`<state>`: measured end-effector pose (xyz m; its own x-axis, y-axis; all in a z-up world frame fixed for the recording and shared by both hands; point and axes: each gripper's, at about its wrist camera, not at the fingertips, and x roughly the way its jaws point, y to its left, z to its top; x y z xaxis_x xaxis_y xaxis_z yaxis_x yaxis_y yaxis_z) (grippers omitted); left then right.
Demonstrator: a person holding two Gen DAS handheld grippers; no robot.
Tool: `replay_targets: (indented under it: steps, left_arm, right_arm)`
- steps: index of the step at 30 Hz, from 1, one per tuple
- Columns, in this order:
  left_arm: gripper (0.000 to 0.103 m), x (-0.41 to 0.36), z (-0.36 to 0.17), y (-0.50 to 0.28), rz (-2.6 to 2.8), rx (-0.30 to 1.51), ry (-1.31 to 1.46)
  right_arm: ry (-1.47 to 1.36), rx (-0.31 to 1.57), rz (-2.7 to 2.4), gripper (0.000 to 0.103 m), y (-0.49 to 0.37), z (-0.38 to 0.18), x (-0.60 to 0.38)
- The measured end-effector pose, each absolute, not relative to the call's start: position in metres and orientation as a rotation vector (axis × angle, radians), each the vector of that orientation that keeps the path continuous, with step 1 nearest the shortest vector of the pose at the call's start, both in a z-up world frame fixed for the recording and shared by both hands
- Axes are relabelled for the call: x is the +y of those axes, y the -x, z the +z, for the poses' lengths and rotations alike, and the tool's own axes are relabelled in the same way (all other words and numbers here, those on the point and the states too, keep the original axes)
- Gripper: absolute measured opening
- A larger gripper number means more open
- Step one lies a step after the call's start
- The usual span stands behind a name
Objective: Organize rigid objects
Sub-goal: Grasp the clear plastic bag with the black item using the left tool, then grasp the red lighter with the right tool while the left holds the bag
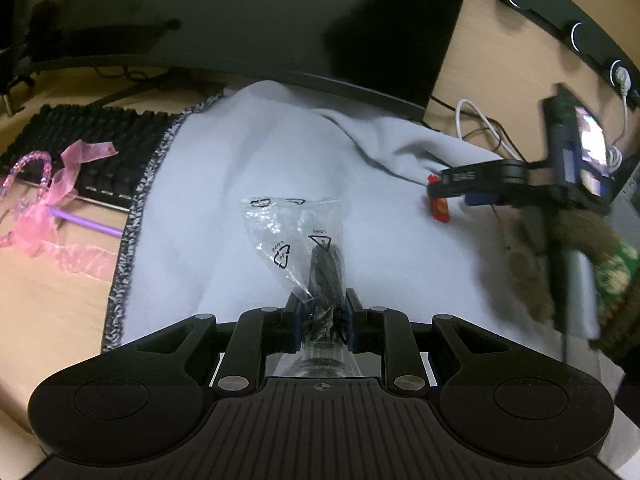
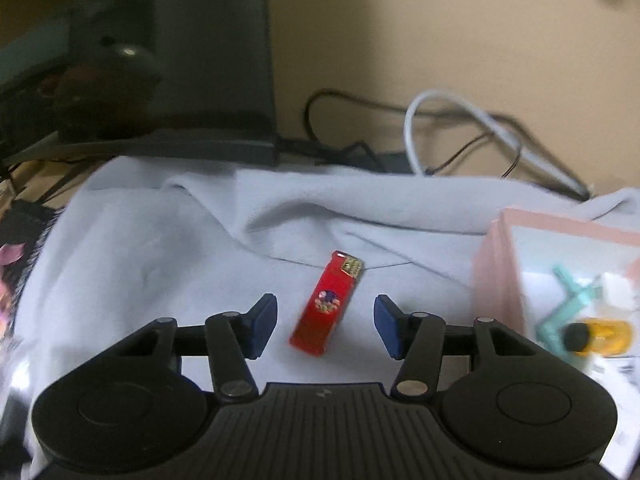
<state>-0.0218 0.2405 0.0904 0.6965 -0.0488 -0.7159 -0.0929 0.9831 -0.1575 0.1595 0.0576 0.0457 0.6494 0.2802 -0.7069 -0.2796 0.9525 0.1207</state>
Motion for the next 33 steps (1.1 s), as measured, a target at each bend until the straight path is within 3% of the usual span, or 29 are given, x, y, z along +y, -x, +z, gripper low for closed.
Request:
replay_targets:
  steps: [1, 4, 5, 19, 33]
  left_arm:
    - [0.023, 0.24, 0.091, 0.021, 0.023, 0.802, 0.181]
    - [0.023, 0.24, 0.091, 0.022, 0.014, 0.805, 0.175]
    - [0.023, 0.238, 0.089, 0.021, 0.009, 0.808, 0.171]
    - [0.023, 0.167, 0.07, -0.006, -0.193, 0.864, 0.126]
    - [0.023, 0.104, 0.064, 0.002, -0.289, 0.891, 0.064]
  right_arm:
    - [-0.004, 0.826, 0.312, 0.054, -0.166, 0.04, 0.061]
    - [0.011, 0.869, 0.301, 0.025, -0.17, 0.028, 0.067]
    - [0.015, 0.878, 0.307, 0.023, -0.165, 0.027, 0.066]
    - [0.139, 0.859, 0.511, 0.022, 0.01, 0.046, 0.006]
    - [0.119, 0.885, 0.381, 0.022, 0.063, 0.029, -0.065]
